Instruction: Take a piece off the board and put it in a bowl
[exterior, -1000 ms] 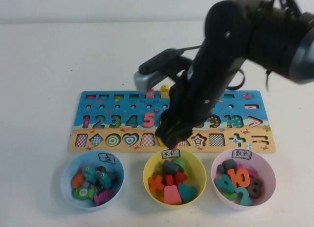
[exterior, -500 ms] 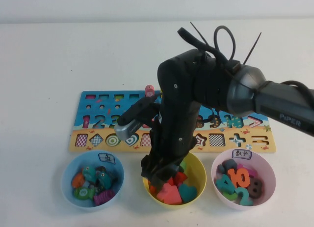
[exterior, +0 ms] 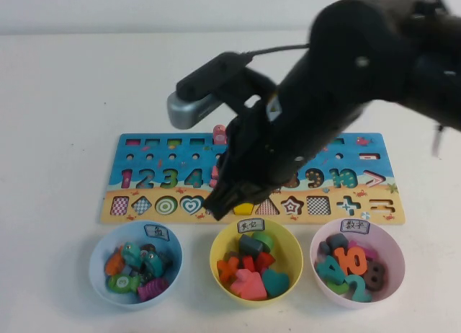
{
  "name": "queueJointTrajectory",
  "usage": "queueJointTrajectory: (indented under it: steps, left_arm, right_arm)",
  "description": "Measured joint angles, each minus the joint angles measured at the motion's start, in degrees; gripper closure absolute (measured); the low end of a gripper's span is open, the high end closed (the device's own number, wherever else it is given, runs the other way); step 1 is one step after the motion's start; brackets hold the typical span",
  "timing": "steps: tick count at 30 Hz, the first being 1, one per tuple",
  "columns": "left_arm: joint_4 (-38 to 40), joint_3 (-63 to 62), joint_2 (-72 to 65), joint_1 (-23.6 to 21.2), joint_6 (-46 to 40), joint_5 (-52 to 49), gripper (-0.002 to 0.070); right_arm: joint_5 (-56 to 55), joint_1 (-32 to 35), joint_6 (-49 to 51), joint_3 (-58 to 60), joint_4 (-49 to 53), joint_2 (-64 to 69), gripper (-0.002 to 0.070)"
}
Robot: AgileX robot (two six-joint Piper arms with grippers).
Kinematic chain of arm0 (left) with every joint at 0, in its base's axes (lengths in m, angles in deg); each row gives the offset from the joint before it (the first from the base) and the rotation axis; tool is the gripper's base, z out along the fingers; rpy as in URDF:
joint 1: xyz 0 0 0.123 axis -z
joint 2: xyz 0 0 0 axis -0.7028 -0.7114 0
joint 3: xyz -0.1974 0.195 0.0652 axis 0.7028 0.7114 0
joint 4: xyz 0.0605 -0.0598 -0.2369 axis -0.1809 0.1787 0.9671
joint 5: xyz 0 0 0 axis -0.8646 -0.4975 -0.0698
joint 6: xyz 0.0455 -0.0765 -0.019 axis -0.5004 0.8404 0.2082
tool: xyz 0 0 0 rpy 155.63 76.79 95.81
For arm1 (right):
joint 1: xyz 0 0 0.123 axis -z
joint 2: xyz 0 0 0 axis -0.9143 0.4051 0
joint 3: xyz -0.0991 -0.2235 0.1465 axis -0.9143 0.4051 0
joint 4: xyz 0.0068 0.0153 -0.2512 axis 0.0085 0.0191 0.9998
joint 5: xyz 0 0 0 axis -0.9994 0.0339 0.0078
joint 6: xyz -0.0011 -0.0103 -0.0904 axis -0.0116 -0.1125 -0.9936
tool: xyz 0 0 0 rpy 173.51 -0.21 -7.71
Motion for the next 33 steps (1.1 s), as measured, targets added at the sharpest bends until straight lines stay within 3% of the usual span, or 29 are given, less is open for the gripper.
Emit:
queueJointTrajectory:
  steps: [11, 17, 23, 27, 33]
  left_arm:
    - [0.00, 0.00, 0.00, 0.00, 0.00, 0.00, 0.0680]
    - [0.00, 0.00, 0.00, 0.00, 0.00, 0.00, 0.0680]
    - [0.00, 0.00, 0.00, 0.00, 0.00, 0.00, 0.0680]
    - [0.00, 0.00, 0.00, 0.00, 0.00, 0.00, 0.0680]
    - [0.00, 0.00, 0.00, 0.00, 0.00, 0.00, 0.0680]
  right_arm:
    - [-20.37, -0.21, 0.32, 32.68, 5.01, -34.23, 0.0692]
    - [-37.52, -0.21, 1.26, 49.32, 9.05, -46.68, 0.0693]
    - [-43.35, 0.75, 6.34, 60.13, 11.76, -57.27, 0.0693]
    - [-46.33, 8.59, 6.98, 64.66, 14.01, -63.71, 0.0693]
    - [-52.12, 28.79, 6.64, 71.69, 14.23, -72.20, 0.0693]
